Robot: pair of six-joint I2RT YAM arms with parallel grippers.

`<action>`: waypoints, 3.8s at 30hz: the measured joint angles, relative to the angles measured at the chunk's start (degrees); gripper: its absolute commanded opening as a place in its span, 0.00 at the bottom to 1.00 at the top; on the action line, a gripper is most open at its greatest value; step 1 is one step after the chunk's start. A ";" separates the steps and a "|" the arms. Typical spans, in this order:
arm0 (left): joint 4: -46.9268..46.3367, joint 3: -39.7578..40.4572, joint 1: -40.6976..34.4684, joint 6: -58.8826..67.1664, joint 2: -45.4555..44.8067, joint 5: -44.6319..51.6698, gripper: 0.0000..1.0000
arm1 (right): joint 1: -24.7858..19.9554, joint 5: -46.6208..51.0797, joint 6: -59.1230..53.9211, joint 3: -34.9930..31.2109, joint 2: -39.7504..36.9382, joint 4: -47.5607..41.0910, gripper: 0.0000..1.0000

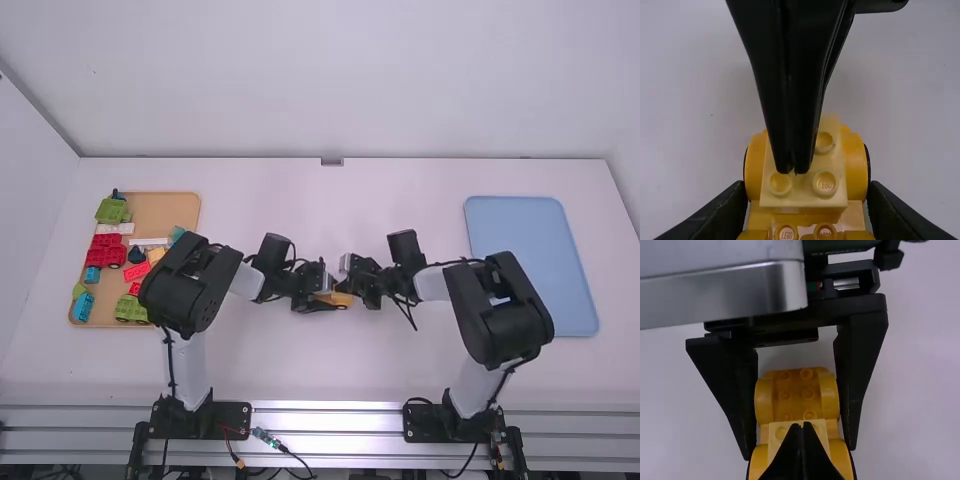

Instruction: Assemble lego blocks to make yellow taxi

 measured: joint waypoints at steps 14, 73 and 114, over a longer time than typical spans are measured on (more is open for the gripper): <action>0.44 -0.09 0.00 -0.74 0.00 -0.33 0.26 | 0.11 -4.59 -0.61 1.09 4.22 3.54 0.00; 0.74 -0.13 0.00 -0.96 0.02 -0.50 0.23 | -5.53 6.60 5.46 -5.57 -10.29 7.02 0.00; -1.16 -0.57 0.00 -1.90 -0.66 -3.50 0.82 | -9.75 17.00 15.82 -5.57 -16.00 6.91 0.99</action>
